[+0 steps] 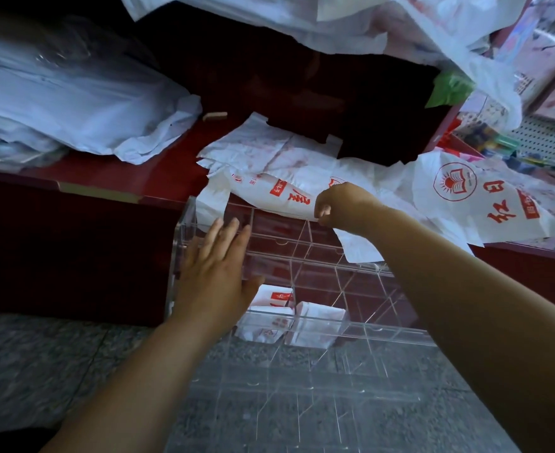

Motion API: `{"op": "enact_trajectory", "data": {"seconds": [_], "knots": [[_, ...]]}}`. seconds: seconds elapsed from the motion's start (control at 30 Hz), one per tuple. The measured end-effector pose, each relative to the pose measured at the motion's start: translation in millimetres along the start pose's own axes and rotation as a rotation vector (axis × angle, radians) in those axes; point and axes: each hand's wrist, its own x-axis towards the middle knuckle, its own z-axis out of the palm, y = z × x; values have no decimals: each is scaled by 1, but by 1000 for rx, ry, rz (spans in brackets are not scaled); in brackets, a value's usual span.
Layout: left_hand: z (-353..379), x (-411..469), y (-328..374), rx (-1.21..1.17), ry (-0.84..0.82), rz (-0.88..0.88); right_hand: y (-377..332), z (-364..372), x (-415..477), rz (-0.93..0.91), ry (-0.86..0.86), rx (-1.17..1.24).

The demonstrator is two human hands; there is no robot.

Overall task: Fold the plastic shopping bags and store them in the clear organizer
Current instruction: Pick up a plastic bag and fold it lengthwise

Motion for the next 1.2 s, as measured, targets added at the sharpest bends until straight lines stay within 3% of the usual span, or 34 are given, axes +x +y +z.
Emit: {"op": "enact_trajectory", "data": {"seconds": [0.33, 0.53, 0.63, 0.7, 0.77, 0.87, 1.0, 1.2], "knots": [[-4, 0, 3, 10, -48, -29, 17, 4, 1, 74, 217, 267], [-6, -2, 4, -37, -69, -43, 26, -24, -14, 35, 700, 319], [-2, 0, 4, -204, 13, -22, 24, -31, -46, -67, 895, 293], [-4, -2, 8, -432, 192, -32, 19, -17, -76, -135, 910, 264], [-15, -8, 16, -709, 246, -111, 12, 6, -104, -192, 878, 222], [-22, -21, 27, -1067, 80, -213, 0, 45, -133, -226, 792, 196], [-12, -37, 38, -1201, -205, -352, -18, 90, -152, -269, 718, 311], [5, -45, 49, -1390, -177, -550, -37, 121, -155, -306, 697, 291]]}}
